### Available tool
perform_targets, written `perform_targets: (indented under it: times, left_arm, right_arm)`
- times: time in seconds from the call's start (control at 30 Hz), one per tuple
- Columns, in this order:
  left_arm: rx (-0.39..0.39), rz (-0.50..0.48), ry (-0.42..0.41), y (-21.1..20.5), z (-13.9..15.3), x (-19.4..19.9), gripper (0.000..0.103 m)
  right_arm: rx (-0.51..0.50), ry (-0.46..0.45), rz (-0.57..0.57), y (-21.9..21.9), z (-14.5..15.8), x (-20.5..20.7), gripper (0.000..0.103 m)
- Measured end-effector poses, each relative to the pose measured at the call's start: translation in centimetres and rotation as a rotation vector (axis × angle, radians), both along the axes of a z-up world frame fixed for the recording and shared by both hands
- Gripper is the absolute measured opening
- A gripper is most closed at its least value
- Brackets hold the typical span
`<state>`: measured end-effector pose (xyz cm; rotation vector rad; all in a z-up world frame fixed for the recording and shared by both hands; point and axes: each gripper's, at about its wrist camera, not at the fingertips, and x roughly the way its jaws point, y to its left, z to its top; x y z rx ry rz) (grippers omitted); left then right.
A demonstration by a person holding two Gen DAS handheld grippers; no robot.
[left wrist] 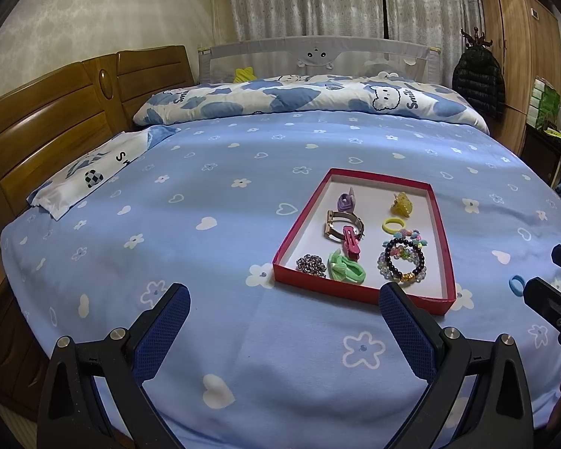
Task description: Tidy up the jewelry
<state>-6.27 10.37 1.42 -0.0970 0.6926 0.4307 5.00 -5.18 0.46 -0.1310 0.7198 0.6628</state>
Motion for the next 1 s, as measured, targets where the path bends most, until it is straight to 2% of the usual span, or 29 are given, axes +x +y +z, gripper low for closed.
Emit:
perform_targets:
  times: [1.0]
  left_arm:
    - [0.002,0.000,-0.002,0.04,-0.03,-0.08,0.102]
  right_arm:
    - [-0.001,-0.002,0.001,0.13,0.03,-0.08,0.102]
